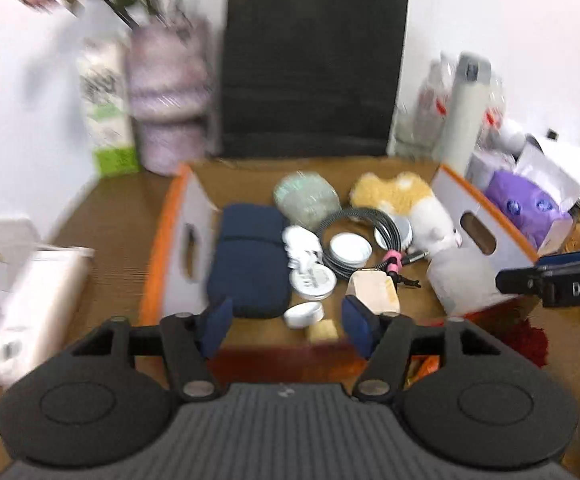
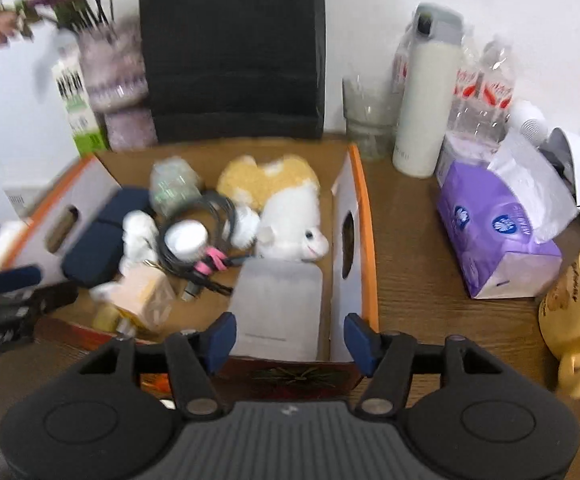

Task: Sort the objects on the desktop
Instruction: 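Grasp the black cable ends with the right tool while the left tool grasps the purple pouch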

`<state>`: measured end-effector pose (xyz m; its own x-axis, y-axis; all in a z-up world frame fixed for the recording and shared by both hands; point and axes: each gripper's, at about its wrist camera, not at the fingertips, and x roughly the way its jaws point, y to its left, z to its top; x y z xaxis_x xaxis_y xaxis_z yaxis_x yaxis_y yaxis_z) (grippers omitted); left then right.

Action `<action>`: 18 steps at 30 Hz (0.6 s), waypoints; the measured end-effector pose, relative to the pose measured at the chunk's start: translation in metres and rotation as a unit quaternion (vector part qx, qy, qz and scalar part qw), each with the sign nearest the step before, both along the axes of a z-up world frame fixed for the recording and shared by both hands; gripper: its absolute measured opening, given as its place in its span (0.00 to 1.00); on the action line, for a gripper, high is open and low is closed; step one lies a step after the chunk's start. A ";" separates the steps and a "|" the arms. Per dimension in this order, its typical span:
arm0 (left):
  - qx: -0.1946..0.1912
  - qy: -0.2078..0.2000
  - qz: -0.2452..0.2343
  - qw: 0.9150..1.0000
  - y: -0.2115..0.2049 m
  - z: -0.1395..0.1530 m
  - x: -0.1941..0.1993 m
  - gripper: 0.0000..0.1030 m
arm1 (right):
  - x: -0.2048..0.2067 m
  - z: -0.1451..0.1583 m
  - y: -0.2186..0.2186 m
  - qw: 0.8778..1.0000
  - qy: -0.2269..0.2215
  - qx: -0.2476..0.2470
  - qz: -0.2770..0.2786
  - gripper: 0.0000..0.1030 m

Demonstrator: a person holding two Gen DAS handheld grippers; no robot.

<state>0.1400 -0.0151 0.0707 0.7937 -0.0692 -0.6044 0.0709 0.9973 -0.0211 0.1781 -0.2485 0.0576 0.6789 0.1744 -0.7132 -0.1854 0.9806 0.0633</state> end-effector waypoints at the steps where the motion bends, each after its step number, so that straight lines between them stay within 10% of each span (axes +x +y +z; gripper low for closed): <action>1: -0.002 -0.015 0.010 1.000 0.000 0.005 -0.019 0.71 | -0.015 0.005 -0.003 1.000 -0.025 0.011 -0.005 0.74; 7: -0.044 -0.069 0.012 0.997 0.003 -0.002 -0.130 0.99 | -0.120 -0.004 -0.001 0.993 -0.095 0.046 0.046 0.84; 14: -0.042 -0.042 0.035 0.998 0.009 -0.048 -0.206 1.00 | -0.222 -0.045 0.008 0.994 -0.089 0.016 0.064 0.84; 18: -0.038 -0.075 0.019 0.996 0.004 -0.060 -0.245 1.00 | -0.278 -0.050 -0.002 0.982 -0.185 0.011 0.039 0.96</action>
